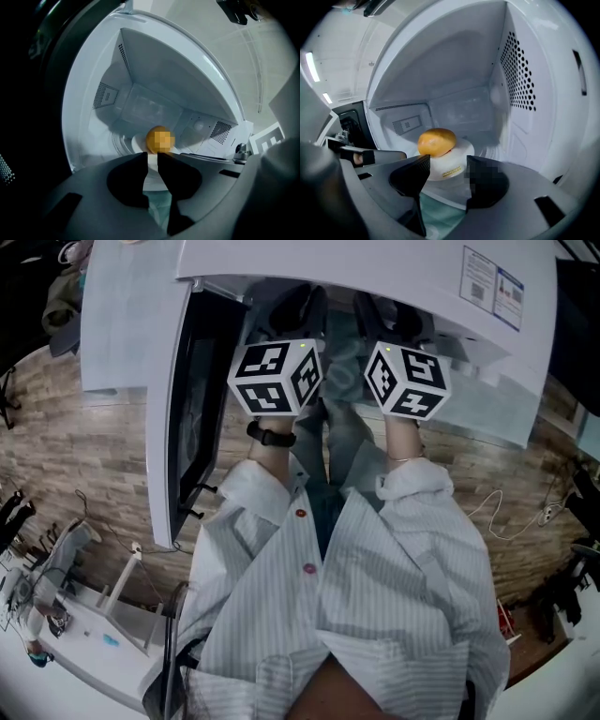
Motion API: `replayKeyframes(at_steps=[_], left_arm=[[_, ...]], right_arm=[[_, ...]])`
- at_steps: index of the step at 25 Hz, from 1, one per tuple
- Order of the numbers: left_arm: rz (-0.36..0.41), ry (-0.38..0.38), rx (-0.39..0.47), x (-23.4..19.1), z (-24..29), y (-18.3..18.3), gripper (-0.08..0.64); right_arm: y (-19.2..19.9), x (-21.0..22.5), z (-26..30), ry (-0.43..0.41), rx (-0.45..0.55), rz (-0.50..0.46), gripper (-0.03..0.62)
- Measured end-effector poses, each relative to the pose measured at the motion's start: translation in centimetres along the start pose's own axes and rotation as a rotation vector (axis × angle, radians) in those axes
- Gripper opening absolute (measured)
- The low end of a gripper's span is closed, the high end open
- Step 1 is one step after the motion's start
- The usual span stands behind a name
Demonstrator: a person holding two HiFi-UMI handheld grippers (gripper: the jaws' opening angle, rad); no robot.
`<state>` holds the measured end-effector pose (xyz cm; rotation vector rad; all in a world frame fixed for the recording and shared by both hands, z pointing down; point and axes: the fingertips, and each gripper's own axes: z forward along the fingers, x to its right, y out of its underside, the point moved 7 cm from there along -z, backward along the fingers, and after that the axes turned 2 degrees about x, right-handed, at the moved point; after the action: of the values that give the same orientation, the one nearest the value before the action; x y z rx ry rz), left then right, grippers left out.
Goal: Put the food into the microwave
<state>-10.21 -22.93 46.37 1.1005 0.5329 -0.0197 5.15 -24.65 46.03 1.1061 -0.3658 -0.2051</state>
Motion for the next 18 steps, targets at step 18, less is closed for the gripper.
replayKeyframes(at_steps=[18], left_arm=[[-0.031,0.023,0.063,5.8,-5.1,-3.6,0.072]], right_arm=[[-4.4,-1.0,-6.7,-0.272,0.044,0.060,0.128]])
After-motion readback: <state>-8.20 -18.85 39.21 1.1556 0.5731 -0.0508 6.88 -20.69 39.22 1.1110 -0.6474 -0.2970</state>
